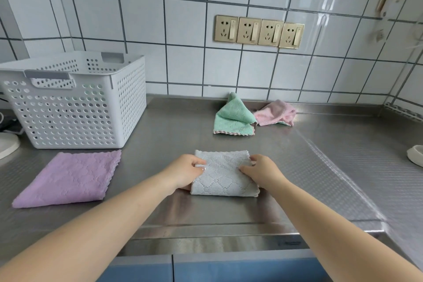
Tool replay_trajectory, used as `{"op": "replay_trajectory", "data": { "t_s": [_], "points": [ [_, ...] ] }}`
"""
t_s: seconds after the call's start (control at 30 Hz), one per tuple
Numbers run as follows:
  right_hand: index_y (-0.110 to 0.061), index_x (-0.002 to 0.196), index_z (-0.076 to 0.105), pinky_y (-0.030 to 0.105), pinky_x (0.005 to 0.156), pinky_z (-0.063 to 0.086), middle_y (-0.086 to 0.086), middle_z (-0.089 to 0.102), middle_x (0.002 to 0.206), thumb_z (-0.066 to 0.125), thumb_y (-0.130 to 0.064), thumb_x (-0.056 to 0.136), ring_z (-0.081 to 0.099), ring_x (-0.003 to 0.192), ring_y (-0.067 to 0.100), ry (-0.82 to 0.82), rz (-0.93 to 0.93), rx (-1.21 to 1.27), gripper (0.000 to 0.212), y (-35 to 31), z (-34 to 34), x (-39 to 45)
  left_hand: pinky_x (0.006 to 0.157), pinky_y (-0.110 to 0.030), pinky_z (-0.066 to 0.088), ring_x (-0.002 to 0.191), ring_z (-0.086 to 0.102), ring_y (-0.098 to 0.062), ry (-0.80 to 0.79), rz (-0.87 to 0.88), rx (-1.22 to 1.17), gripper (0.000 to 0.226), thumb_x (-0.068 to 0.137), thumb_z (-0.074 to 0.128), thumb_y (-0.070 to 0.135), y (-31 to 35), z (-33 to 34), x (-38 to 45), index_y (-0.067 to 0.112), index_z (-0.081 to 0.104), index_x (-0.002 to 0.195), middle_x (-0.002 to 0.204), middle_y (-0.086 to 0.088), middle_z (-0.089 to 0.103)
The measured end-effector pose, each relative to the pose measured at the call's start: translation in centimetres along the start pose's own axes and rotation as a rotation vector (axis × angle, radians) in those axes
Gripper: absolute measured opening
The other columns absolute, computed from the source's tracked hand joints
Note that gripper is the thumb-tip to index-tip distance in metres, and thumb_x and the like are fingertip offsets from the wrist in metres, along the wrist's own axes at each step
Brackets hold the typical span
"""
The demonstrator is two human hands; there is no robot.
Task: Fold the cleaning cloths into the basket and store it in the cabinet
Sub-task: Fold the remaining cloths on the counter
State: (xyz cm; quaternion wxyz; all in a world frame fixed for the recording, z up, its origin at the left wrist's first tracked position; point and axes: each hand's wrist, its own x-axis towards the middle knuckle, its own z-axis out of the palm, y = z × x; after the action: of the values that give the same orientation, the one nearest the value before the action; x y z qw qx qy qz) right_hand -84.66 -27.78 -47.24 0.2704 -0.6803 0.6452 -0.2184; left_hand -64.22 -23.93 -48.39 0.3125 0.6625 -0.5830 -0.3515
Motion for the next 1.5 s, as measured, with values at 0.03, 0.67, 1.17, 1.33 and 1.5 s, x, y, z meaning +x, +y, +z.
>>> {"op": "replay_trajectory", "data": {
  "t_s": [0.03,0.67,1.17,1.33,1.5],
  "points": [
    [-0.011,0.134,0.047,0.023,0.066,0.046,0.006,0.06,0.121,0.061,-0.028,0.087,0.059,0.097,0.021,-0.02,0.02,0.027,0.052,0.0,-0.1,0.1,0.075,-0.019,0.044,0.103,0.056,-0.014,-0.013,0.009,0.014,0.031,0.094,0.055,0.022,0.2,-0.1,-0.2,0.019,0.059,0.125,0.12,-0.003,0.058],
    [-0.029,0.143,0.027,0.052,0.112,0.015,-0.004,0.021,0.155,0.021,-0.04,0.1,0.012,0.145,0.014,-0.037,-0.341,-0.531,0.045,-1.1,4.9,0.0,0.118,-0.049,0.002,0.146,0.005,-0.013,-0.023,0.227,0.809,0.052,0.101,0.024,0.028,0.9,2.9,1.1,0.018,0.014,0.151,0.159,0.005,0.006],
    [-0.035,0.148,0.014,0.056,0.114,0.008,0.001,0.011,0.158,0.015,-0.065,0.091,0.008,0.146,0.02,-0.071,-0.17,-0.558,0.064,1.0,2.6,-0.7,0.116,-0.05,-0.005,0.147,-0.002,-0.015,-0.015,0.146,0.791,0.056,0.1,0.024,0.041,0.1,2.4,0.9,0.022,0.01,0.151,0.16,0.001,-0.002],
    [-0.03,0.144,0.029,0.055,0.112,0.012,0.002,0.043,0.145,0.026,-0.055,0.095,0.032,0.138,0.023,0.047,-0.162,-0.449,0.055,1.7,1.2,-1.1,0.116,-0.048,0.002,0.145,0.015,-0.025,0.122,0.065,0.763,0.063,0.095,0.029,0.054,-0.5,1.5,0.3,0.022,0.019,0.149,0.154,-0.007,0.027],
    [-0.03,0.129,0.053,0.045,0.107,0.032,0.001,0.058,0.126,0.048,-0.041,0.093,0.051,0.117,0.023,-0.005,-0.187,-0.27,0.038,1.9,0.5,-1.2,0.109,-0.03,0.029,0.132,0.039,-0.021,0.124,0.155,0.318,0.049,0.095,0.05,0.033,0.0,1.4,0.0,0.019,0.041,0.14,0.145,-0.005,0.041]
  ]
}}
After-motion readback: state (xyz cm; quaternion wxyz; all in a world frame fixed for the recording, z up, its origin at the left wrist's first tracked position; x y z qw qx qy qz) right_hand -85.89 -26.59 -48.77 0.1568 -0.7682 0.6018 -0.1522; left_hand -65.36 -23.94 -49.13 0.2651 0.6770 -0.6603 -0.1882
